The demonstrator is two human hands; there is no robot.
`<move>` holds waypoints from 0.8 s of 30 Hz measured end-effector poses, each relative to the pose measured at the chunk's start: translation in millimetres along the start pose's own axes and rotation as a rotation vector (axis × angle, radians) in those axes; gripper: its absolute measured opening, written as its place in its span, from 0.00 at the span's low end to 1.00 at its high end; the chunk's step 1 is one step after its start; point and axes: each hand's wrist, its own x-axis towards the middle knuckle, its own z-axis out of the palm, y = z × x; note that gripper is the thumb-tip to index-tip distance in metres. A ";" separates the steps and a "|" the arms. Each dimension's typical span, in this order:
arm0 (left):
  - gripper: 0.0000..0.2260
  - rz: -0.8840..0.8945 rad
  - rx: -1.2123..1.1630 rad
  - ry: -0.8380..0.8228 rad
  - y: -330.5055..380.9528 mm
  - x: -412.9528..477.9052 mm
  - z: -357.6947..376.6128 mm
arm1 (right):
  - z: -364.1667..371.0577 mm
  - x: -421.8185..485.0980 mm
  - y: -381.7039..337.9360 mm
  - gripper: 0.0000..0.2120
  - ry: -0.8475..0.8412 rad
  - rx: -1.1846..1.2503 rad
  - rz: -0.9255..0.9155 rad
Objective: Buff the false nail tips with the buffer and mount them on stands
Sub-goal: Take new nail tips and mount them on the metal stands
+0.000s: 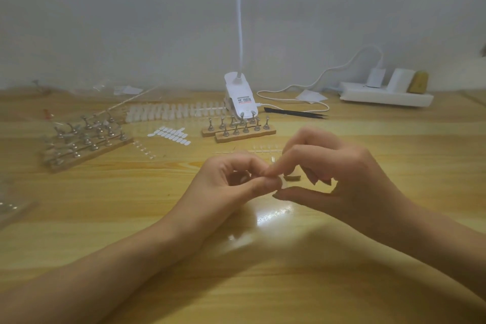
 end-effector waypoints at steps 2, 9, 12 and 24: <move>0.03 -0.029 0.010 0.009 1.0 0.6 -1.1 | -2.7 2.3 -0.8 0.07 0.014 0.003 0.005; 0.05 -0.026 0.063 0.012 -2.2 3.6 -0.1 | -5.1 4.3 1.5 0.09 0.012 0.086 0.081; 0.10 0.140 0.382 0.149 -6.8 7.6 -9.3 | -11.3 5.4 8.6 0.12 0.089 0.133 0.174; 0.29 -0.040 0.867 0.151 -24.8 17.1 -37.6 | 5.9 1.3 46.6 0.12 0.187 0.175 0.470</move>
